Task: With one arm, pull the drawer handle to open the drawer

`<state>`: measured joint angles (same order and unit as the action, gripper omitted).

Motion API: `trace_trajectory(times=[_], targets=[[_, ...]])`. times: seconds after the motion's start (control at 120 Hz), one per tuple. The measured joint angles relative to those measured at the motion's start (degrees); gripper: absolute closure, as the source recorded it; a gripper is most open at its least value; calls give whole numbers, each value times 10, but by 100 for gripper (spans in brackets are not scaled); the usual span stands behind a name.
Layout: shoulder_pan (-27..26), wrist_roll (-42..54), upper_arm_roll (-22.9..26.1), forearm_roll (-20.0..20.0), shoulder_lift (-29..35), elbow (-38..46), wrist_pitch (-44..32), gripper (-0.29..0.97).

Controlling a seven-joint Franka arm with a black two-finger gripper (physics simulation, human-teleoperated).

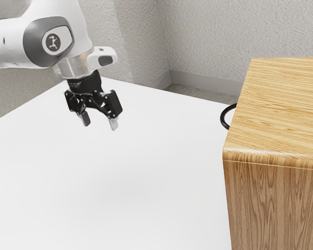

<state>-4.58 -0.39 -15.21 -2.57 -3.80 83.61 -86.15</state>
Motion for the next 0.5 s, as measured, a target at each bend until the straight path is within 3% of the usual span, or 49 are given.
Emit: trace_trajectory(times=[0.2,0.308,0.5], targets=[[-15,-1,0,0,3,-1,3,0],[-16,-1,2,-3,61,-17,2,0],[-3,-3,5,-20,70,-21,-20,0]])
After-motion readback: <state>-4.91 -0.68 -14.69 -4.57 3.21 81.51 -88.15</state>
